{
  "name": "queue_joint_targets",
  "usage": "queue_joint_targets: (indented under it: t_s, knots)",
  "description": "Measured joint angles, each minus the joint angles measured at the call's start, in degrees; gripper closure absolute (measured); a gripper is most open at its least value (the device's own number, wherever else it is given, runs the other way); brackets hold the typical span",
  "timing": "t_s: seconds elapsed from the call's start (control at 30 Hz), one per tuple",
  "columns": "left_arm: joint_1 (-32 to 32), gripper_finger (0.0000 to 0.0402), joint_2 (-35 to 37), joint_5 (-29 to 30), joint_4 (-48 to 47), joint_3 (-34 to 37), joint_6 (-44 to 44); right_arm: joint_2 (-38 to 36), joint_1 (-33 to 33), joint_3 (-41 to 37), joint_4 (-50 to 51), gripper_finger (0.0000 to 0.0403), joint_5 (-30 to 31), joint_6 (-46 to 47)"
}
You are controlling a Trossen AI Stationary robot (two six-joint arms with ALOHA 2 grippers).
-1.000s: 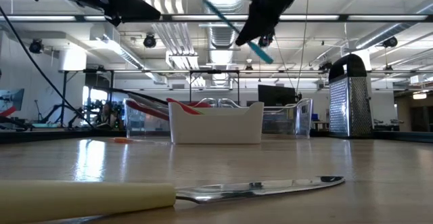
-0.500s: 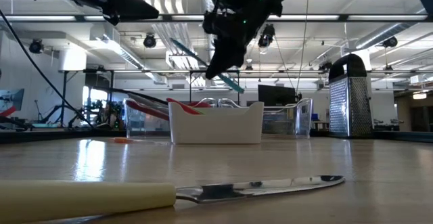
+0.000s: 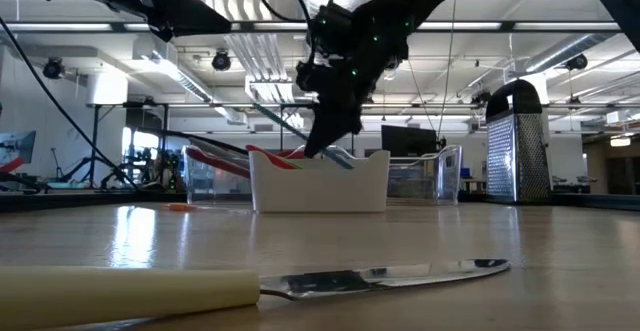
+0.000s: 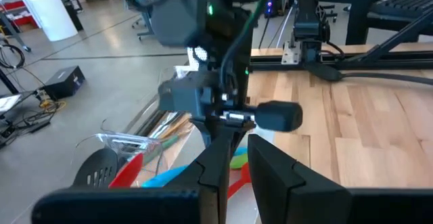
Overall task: Pick & Place Kitchen Items
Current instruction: Put the blue spatula into the white bin
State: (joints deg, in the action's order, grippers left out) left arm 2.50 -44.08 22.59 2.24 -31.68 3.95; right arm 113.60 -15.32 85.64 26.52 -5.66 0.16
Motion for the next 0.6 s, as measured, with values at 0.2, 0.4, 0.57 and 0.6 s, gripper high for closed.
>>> queue_joint_targets:
  t_s: [0.2,0.4,0.57,0.6]
  knots:
    - [0.0,0.0346,0.4,0.0,-0.3,0.0,0.3,-0.9,-1.4,-7.0,-5.9,0.0383,0.0,2.9]
    - [0.0,0.0349,0.6,0.0,0.1,0.0,0.3,-1.2,-1.8,-10.4,-9.4,0.0383,-0.2,4.0]
    - [0.0,0.0349,0.6,0.0,0.3,0.0,0.3,-1.2,-1.8,-11.3,-9.5,0.0383,-0.3,3.7]
    - [0.0,0.0349,0.6,0.0,0.3,0.0,0.3,-1.2,-1.8,-11.4,-9.5,0.0383,-0.3,3.7]
